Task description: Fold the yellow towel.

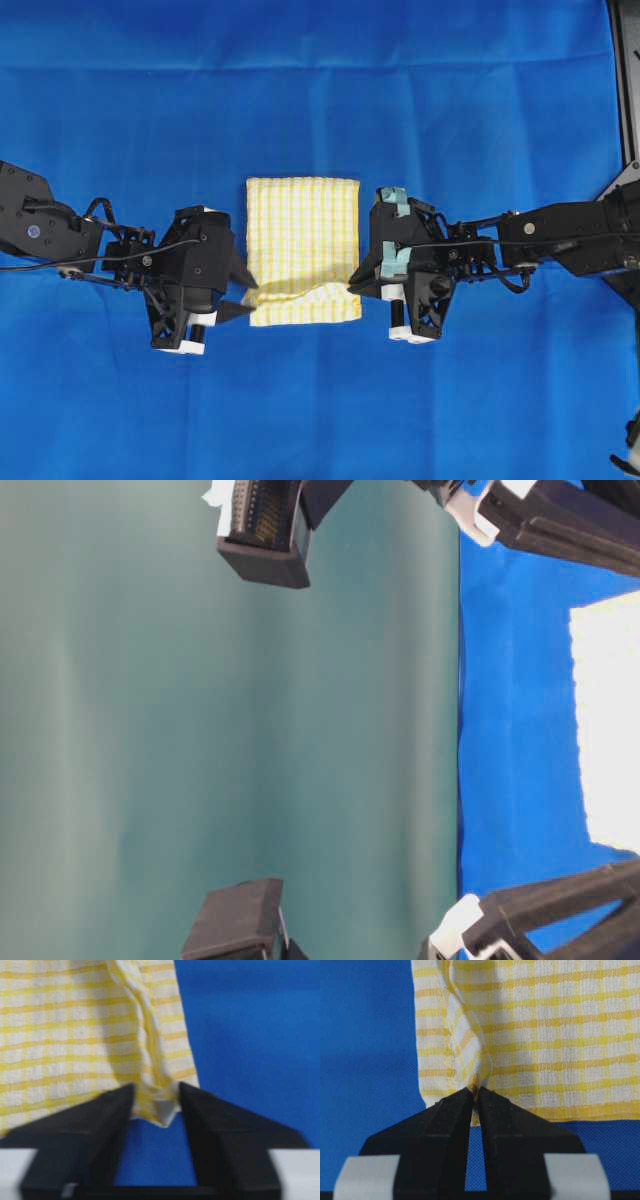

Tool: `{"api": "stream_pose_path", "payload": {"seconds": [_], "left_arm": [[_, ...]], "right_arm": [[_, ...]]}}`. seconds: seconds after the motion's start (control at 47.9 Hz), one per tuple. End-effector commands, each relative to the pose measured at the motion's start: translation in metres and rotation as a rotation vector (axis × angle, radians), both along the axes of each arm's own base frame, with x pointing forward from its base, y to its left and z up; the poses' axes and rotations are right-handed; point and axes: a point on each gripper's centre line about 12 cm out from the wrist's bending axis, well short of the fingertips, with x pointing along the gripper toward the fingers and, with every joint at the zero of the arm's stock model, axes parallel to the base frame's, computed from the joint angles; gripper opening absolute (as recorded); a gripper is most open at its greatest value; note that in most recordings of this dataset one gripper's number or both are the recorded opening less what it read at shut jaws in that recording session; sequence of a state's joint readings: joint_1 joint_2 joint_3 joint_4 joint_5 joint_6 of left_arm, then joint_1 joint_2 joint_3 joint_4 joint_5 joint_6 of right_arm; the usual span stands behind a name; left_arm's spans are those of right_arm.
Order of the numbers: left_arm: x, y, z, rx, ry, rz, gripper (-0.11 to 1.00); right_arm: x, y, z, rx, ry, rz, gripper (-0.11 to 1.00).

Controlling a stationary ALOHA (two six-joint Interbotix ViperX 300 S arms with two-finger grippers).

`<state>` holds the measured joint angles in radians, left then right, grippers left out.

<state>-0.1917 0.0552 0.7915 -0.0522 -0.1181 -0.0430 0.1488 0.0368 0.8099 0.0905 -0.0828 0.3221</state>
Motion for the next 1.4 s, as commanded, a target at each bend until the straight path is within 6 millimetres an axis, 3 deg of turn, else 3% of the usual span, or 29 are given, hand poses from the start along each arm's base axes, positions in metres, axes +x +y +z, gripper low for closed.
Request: {"api": "stream_pose_path", "payload": {"seconds": [0.0,0.104,0.23,0.292,0.564,0.856,1.128,1.379], "left_arm": [[0.005,-0.003,0.010,-0.003,-0.034,-0.007,0.40],[0.004,-0.003,0.015,0.001,-0.036,-0.012,0.53],[-0.002,-0.002,0.028,0.001,-0.019,-0.015,0.51],[-0.008,-0.001,0.039,0.003,-0.012,-0.019,0.51],[-0.040,0.005,0.084,-0.011,-0.098,-0.024,0.51],[-0.091,0.017,0.116,-0.039,-0.269,-0.018,0.51],[-0.134,0.029,0.127,-0.027,-0.391,-0.016,0.51],[-0.164,0.042,0.120,0.007,-0.478,0.004,0.51]], "right_arm": [[0.006,0.002,0.010,0.004,-0.034,0.004,0.08],[0.009,0.002,0.019,0.008,-0.059,0.004,0.29],[0.005,0.004,0.033,-0.004,-0.081,0.027,0.67],[0.000,0.004,0.042,-0.013,-0.087,0.039,0.75],[-0.035,-0.002,0.084,-0.072,-0.149,0.093,0.69],[-0.092,-0.018,0.111,-0.101,-0.231,0.085,0.69],[-0.141,-0.028,0.131,-0.153,-0.298,0.091,0.69],[-0.173,-0.035,0.127,-0.171,-0.347,0.078,0.69]]}}
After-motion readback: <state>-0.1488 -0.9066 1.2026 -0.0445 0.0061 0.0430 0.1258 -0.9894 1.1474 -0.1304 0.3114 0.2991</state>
